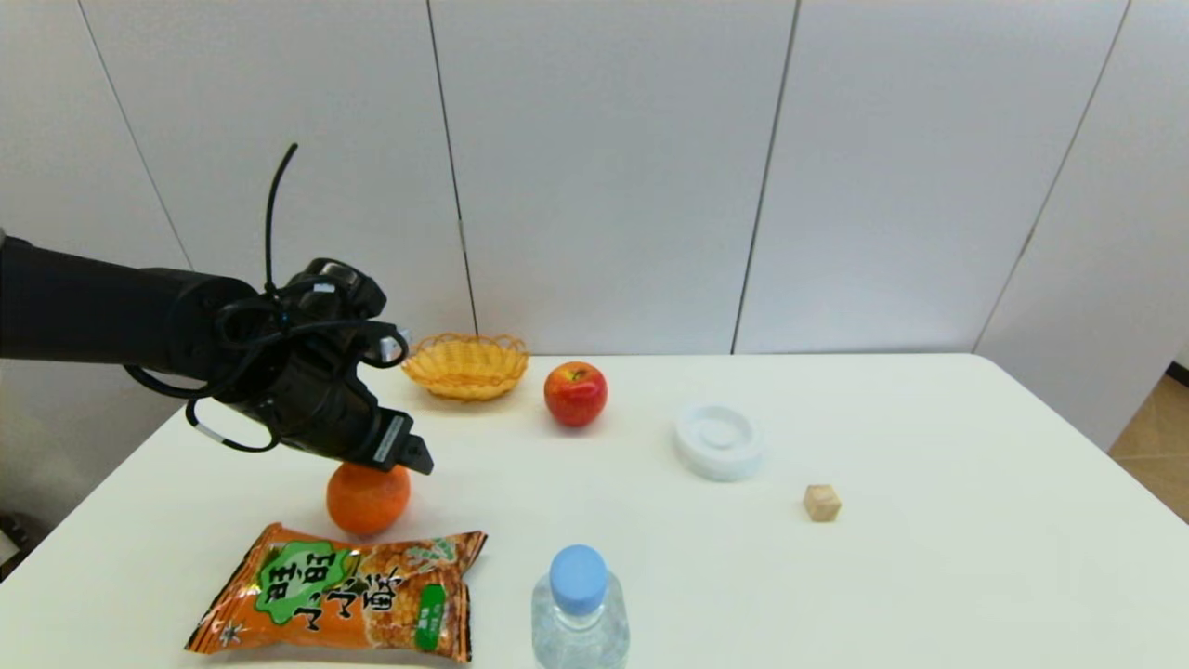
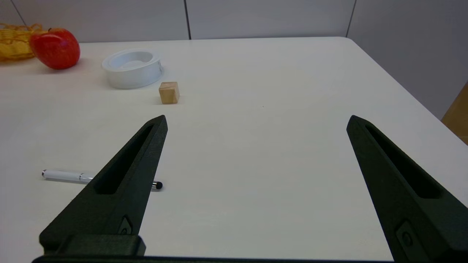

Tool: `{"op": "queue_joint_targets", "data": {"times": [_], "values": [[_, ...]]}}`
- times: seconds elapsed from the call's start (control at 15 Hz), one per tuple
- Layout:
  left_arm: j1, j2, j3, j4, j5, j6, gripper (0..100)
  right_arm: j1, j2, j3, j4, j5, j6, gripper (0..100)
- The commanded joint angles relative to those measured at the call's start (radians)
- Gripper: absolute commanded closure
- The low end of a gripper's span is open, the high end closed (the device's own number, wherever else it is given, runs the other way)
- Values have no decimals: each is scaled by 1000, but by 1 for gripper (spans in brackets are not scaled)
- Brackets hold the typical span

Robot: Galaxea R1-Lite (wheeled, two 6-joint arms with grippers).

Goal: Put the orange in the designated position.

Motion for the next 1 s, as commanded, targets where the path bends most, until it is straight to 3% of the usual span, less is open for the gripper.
{"op": "queue_joint_targets", "data": {"times": [0.07,1.0], "values": [[3,-73,-95,1,4,-1,0,0,1,-1,0,0,0,0],[44,-538,-183,-10,65,4,0,0,1,0,0,0,2,0]]}}
